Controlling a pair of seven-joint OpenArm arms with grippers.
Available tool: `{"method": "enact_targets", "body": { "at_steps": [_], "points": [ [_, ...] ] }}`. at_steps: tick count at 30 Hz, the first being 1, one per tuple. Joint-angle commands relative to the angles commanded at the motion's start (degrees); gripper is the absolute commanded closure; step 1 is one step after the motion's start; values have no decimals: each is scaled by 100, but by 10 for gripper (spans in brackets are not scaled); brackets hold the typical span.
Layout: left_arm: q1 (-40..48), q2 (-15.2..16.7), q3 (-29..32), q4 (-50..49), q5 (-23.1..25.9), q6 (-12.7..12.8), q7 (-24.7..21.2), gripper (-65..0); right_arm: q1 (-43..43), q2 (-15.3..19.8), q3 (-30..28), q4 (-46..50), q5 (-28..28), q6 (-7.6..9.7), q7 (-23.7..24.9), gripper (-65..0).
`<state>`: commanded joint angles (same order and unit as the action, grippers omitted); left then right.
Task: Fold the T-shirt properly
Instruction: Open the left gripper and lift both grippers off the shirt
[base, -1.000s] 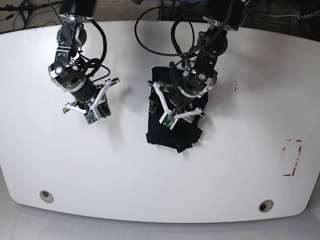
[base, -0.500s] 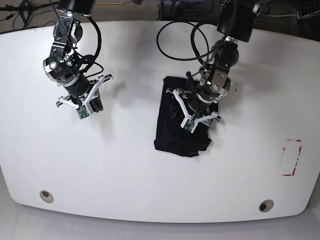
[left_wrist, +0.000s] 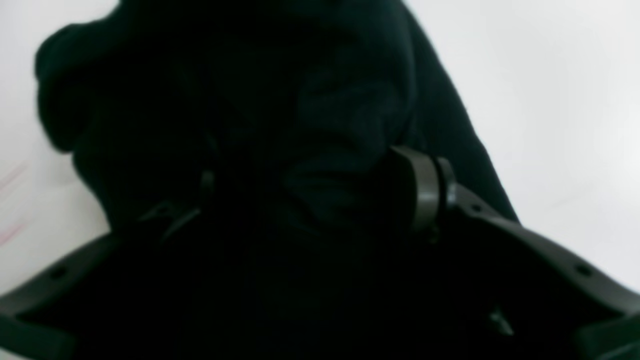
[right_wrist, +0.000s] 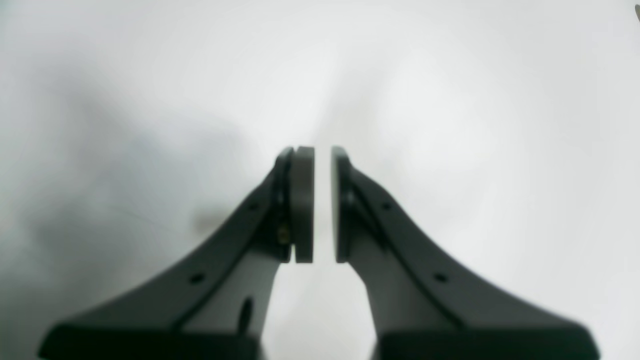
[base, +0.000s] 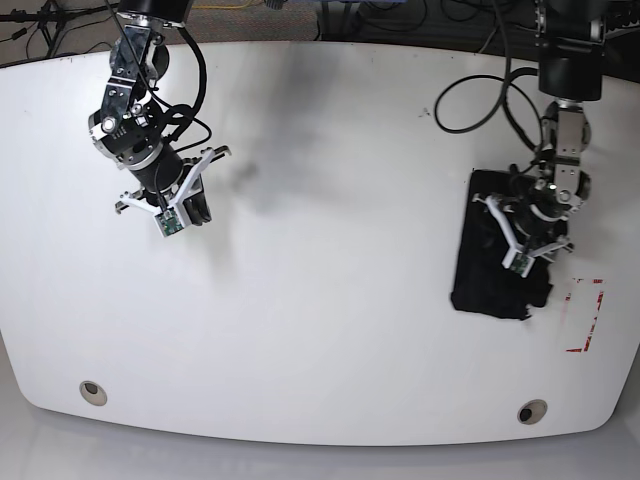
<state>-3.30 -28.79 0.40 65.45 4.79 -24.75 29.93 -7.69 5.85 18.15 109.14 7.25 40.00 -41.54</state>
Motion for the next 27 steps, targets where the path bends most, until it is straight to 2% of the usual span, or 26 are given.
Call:
{"method": "enact_targets", "body": {
  "at_steps": [6, 10, 15, 20, 22, 27],
  "points": [
    [141, -554, -571, -360, 0, -519, -26, -368, -26, -158, -18, 105, 0, 0, 0, -51],
    [211, -809, -958, -589, 0, -800, -105, -368, -88, -246, -18, 114, 0, 0, 0, -51],
    [211, -958, -1125, -651, 0, -1011, -97, -368, -158, -290, -26, 237, 0, 0, 0, -51],
    [211, -976, -1363, -624, 18, -1407, -53, -367, -281, -448, -26, 281, -9, 0, 0, -51],
    [211, -985, -1512, -554, 18, -1525, 132, -367, -308, -448, -26, 334, -18, 0, 0, -51],
    [334, -1134, -1890, 431, 0, -1525, 738, -367, -413, -440, -9, 352, -35, 0, 18, -51]
  ]
}}
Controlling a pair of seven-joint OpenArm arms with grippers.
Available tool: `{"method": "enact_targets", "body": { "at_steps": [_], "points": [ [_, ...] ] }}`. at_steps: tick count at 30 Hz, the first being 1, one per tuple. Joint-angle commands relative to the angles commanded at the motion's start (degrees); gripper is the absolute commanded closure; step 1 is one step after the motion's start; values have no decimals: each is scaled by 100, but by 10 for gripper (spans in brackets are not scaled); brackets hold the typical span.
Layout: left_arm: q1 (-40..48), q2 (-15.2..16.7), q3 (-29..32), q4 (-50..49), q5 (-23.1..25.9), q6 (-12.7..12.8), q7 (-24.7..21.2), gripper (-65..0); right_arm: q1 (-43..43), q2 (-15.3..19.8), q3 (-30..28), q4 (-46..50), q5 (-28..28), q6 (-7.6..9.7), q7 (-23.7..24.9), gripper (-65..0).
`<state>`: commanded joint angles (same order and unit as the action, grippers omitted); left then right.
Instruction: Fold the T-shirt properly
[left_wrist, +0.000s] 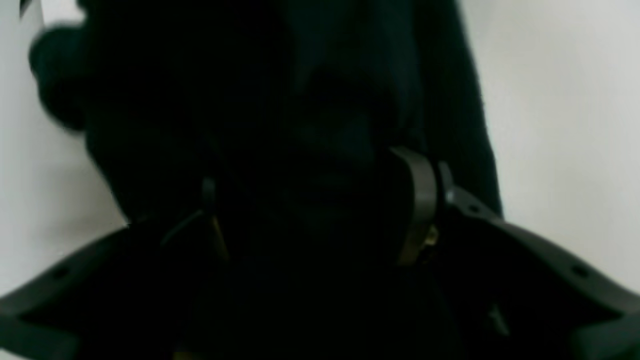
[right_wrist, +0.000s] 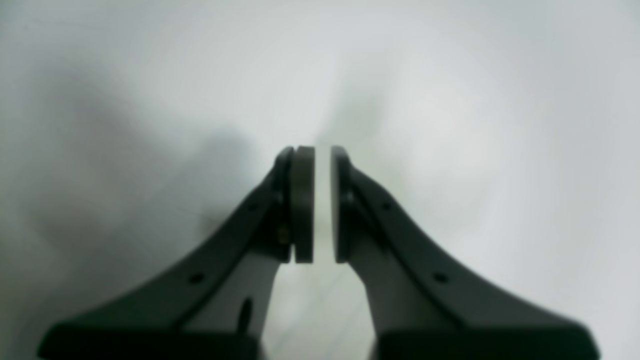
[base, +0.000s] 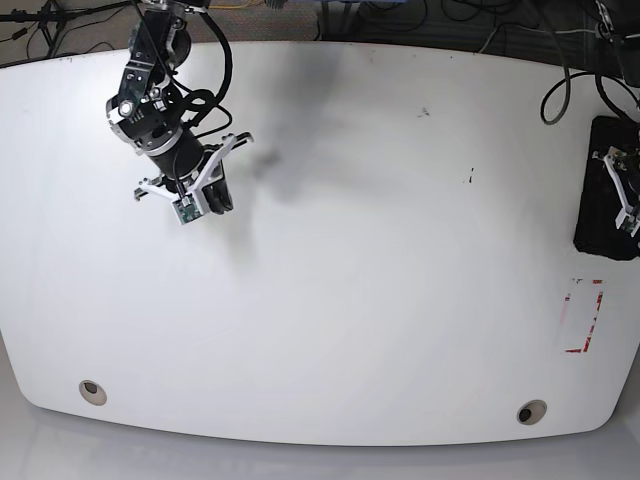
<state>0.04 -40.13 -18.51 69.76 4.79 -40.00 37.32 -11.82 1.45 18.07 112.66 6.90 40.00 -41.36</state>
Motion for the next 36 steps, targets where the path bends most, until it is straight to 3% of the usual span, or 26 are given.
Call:
{"method": "enact_targets", "body": {
  "at_steps": [5, 8, 14, 16, 23, 30, 33, 36],
  "points": [
    [237, 70, -53, 1319, 0, 0, 352, -367, -44, 18, 18, 132, -18, 0, 158, -51],
    [229, 475, -18, 1978, 26, 0, 448, -367, -62, 70, 35, 132, -53, 0, 422, -51],
    [193, 1512, 105, 2884, 35, 0, 387, -367, -132, 132, 35, -211, -809, -75, 1398, -51],
    [193, 1855, 220, 3103, 35, 374, 281, -367, -220, 132, 53, -352, -1029, -119, 1864, -51],
    [791, 2796, 466, 3684, 26, 1288, -818, -365, -774, 9, 677, -492, -1011, -233, 3235, -51],
    [1864, 3569, 466, 4009, 18, 2237, -2338, -365, -1538, -176, 1125, -448, -862, -180, 3771, -51],
    [2549, 3851, 466, 4114, 18, 2501, -2954, -365, -2075, -211, 1345, -484, -378, -171, 4070, -51],
    [3130, 4026, 510, 4123, 0, 2545, -3385, -365, -2470, -202, 1424, -519, 44, -171, 4132, -51]
  ]
}}
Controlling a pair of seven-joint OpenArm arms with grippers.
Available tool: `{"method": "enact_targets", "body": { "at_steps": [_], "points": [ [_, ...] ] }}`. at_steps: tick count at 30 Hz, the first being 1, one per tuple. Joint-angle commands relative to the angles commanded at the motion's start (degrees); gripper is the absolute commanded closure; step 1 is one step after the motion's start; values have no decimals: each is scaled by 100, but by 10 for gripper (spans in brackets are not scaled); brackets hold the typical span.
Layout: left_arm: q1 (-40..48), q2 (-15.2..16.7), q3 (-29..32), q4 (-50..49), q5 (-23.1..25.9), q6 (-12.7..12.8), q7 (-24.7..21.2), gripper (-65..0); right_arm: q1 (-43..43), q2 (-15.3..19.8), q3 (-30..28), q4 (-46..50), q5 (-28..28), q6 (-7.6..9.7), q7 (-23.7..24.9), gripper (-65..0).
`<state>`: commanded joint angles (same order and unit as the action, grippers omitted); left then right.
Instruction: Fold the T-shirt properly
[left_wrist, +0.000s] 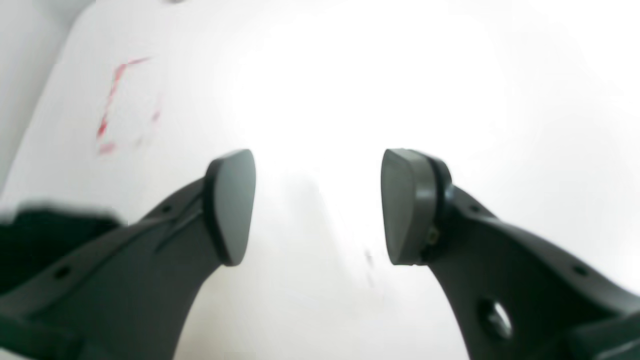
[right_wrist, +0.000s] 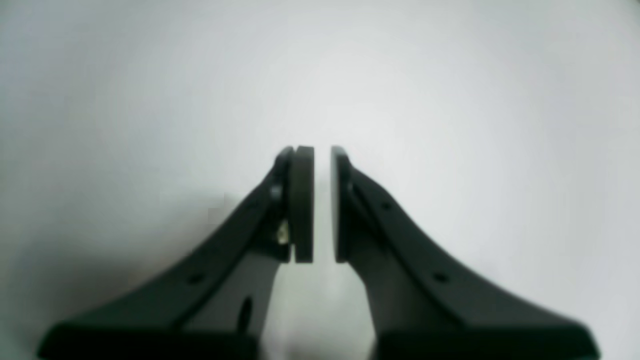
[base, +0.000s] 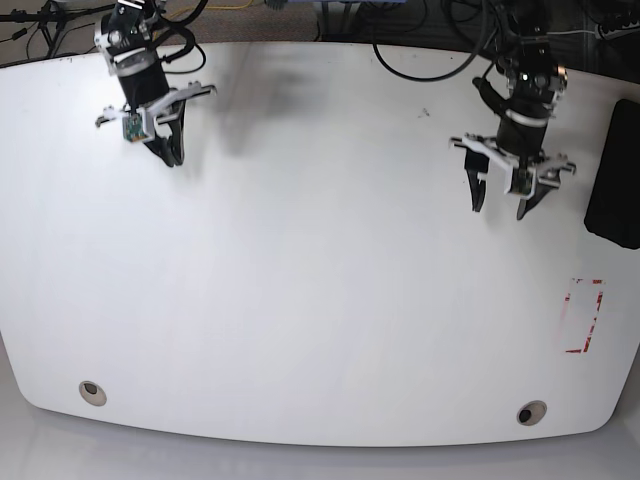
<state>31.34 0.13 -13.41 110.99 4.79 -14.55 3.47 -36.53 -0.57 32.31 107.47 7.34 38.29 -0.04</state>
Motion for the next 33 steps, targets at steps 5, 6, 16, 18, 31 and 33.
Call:
{"method": "enact_targets", "body": {
  "at_steps": [5, 6, 16, 18, 31, 33],
  "points": [
    [914, 202, 176, 35, -9, 0, -202, -365, -615, 9, 35, -141, 501, 0, 18, -51],
    [1231, 211, 237, 62, -9, 0, -202, -365, -800, 9, 35, -185, 607, 0, 26, -51],
    [3015, 246, 431, 53, -18, -9, -202, -365, -1688, -18, 26, -633, 1116, 171, 26, -49],
    [3226, 246, 431, 0, -26, -9, -202, -365, -1741, -26, 26, -800, 1134, 171, 26, -49],
    [2927, -404, 958, -2303, -659, 0, -229, -365, -1486, 9, -9, -2708, 668, 171, 149, -49],
    [2681, -404, 1073, -2848, -659, 9, -229, -365, -1363, 18, -18, -3156, 457, 171, 440, -49]
  ]
}}
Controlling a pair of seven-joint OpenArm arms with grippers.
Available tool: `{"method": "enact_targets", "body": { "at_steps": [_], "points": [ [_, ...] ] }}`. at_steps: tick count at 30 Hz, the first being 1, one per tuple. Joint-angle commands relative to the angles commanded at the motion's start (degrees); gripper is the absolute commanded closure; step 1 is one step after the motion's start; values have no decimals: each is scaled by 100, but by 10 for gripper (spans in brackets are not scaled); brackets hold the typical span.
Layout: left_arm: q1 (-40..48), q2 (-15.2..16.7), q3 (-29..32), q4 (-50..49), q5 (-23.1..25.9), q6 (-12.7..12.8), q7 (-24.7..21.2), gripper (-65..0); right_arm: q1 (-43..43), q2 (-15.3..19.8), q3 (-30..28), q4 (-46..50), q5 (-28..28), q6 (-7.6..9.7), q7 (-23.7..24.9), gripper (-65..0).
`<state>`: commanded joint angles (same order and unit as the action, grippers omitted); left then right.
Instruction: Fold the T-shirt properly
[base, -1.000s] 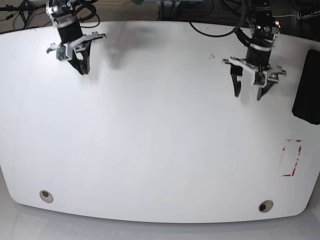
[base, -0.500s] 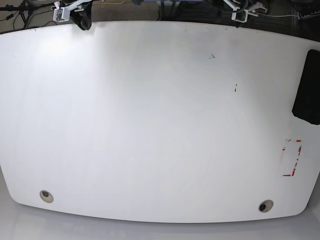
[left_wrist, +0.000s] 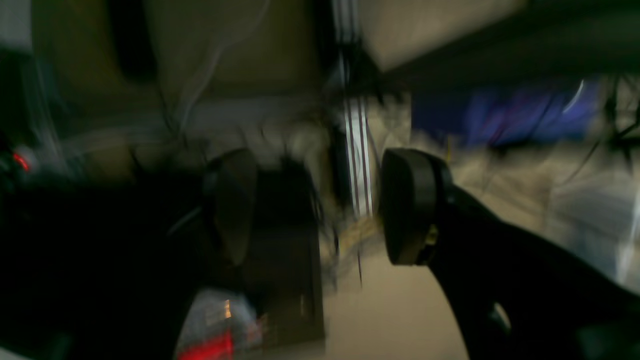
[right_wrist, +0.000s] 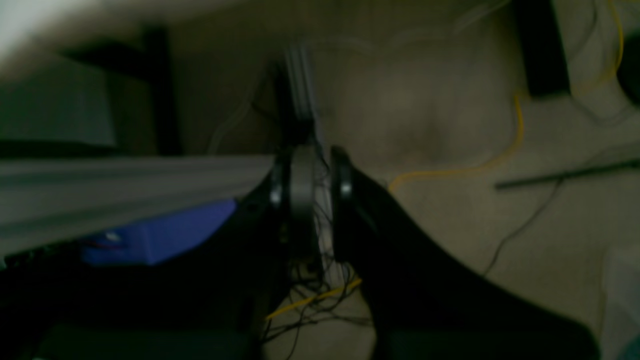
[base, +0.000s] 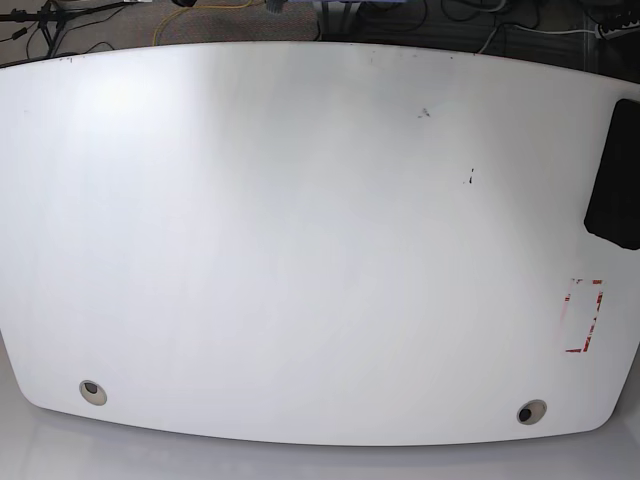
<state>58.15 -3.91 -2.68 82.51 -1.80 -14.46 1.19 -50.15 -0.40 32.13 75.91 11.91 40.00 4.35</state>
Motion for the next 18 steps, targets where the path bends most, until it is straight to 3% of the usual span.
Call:
{"method": "enact_targets", "body": {
  "at_steps": [8, 13, 18],
  "points": [
    [-1073, 9, 97, -1767, 18, 0, 0, -365, 756, 0, 18, -1644, -1046, 0, 774, -49],
    [-1741, 9, 158, -2734, 26, 0, 0, -365, 1204, 185, -9, -2699, -1275, 0, 1143, -49],
    [-2453, 9, 185, -3771, 26, 0, 0, -365, 1670, 308, -9, -3534, -1538, 0, 1169, -49]
  ]
}}
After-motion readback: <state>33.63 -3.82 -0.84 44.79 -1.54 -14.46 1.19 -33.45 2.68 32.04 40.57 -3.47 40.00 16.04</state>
